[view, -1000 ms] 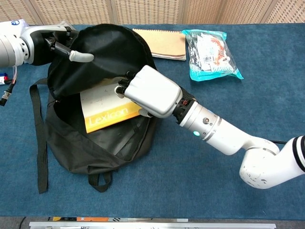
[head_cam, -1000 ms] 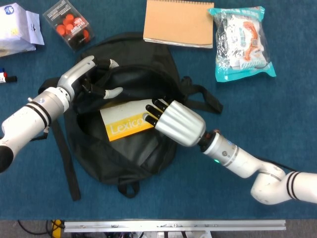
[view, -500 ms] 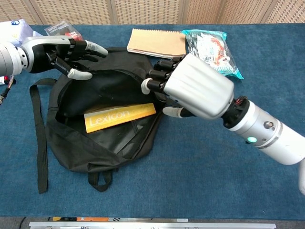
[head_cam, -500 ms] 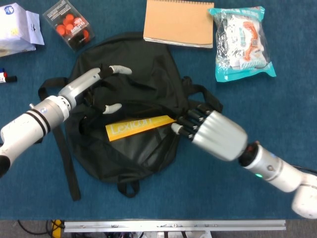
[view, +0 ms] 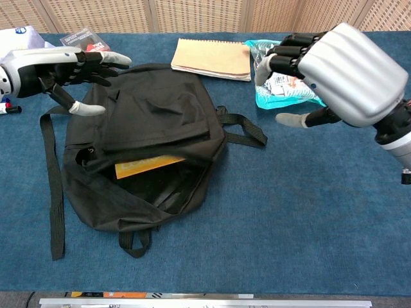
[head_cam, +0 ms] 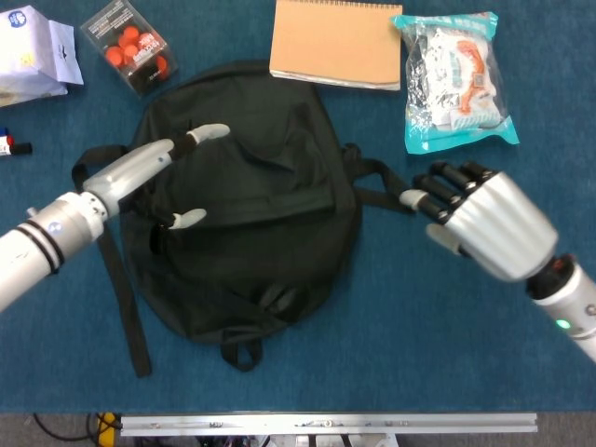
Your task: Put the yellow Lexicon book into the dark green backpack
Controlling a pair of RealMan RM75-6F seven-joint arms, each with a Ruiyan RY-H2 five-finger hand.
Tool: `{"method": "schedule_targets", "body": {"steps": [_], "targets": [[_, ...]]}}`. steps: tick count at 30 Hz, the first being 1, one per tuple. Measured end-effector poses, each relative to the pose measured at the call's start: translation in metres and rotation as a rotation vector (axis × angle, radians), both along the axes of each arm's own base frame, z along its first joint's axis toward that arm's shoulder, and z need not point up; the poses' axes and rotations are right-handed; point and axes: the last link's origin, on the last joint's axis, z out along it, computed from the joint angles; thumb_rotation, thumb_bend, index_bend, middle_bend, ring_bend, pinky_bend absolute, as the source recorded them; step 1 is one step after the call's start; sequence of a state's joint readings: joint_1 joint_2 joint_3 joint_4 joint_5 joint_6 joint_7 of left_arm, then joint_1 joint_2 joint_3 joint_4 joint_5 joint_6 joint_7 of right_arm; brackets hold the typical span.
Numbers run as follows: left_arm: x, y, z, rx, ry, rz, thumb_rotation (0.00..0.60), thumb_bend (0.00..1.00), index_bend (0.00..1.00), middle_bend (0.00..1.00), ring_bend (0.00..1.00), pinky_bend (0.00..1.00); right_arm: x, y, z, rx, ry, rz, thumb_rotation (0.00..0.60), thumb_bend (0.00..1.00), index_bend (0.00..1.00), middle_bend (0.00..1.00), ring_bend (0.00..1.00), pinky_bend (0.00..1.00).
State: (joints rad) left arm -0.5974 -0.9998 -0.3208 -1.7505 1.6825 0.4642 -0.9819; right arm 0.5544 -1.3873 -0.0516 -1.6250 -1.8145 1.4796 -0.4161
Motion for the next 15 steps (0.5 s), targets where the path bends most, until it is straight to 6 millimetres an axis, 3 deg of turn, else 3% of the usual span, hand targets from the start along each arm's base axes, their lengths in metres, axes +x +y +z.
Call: {"method": "schedule_targets", "body": {"steps": [7,12,15], "targets": [[-0.031,0.005,0.021,0.081,0.012,0.007,0.600,0.31,0.05,0.03,0.00,0.08,-0.031,-0.005,0.021,-0.034,0.045,-0.157,0.600,0.00,0.44,0.48,0.40,0.64],[-0.054,0.010,0.025,0.175,0.095,-0.013,0.600,0.31,0.06,0.04,0.00,0.08,-0.055,-0.010,0.031,-0.045,0.051,-0.290,0.600,0.00,0.44,0.50,0.40,0.64],[-0.070,0.011,0.027,0.243,0.157,-0.013,0.600,0.31,0.08,0.05,0.00,0.08,-0.072,-0.012,0.038,-0.066,0.056,-0.371,0.600,0.05,0.45,0.53,0.42,0.64]]}}
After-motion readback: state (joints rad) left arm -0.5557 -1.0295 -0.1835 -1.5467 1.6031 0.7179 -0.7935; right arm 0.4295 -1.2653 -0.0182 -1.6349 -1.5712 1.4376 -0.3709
